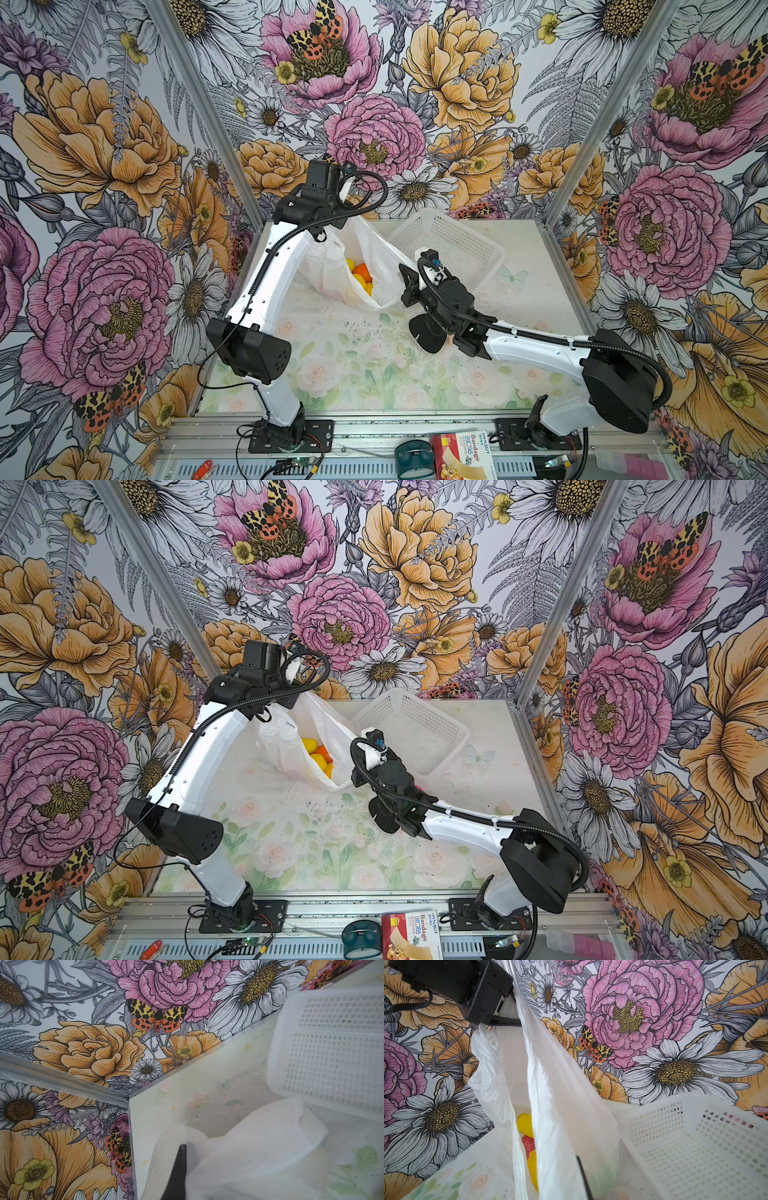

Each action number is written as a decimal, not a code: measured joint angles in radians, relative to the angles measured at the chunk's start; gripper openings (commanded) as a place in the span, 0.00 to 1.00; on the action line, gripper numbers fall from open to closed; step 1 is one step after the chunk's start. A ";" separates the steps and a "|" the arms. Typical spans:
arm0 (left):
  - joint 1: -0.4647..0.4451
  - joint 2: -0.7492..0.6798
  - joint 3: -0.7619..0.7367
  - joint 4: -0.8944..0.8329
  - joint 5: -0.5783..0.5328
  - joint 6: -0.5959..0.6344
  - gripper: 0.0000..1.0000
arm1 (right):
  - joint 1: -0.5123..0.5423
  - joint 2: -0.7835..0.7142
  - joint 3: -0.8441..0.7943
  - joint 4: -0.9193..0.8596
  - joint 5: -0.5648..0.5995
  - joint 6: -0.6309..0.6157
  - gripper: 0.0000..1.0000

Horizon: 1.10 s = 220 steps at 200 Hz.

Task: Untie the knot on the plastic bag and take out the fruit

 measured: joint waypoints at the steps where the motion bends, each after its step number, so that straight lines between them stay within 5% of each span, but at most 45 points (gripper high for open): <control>1: 0.002 0.000 0.000 0.000 -0.003 -0.002 0.00 | 0.000 0.002 0.002 -0.001 0.000 0.000 0.00; 75: 0.060 -0.192 -0.451 0.200 -0.028 -0.151 0.00 | -0.058 0.139 0.099 -0.130 -0.024 0.075 0.04; 104: 0.117 -0.306 -0.650 0.295 0.131 -0.272 0.00 | -0.078 0.142 0.099 -0.151 -0.042 0.103 0.04; 138: 0.098 -0.330 -0.669 0.346 0.219 -0.315 0.00 | -0.097 0.139 0.097 -0.170 -0.049 0.119 0.08; 176: 0.069 -0.315 -0.652 0.382 0.231 -0.325 0.00 | -0.125 0.110 0.047 -0.232 -0.003 0.121 0.26; 220: 0.118 -0.256 -0.621 0.365 0.280 -0.371 0.00 | -0.127 -0.027 -0.030 -0.257 0.005 0.096 0.62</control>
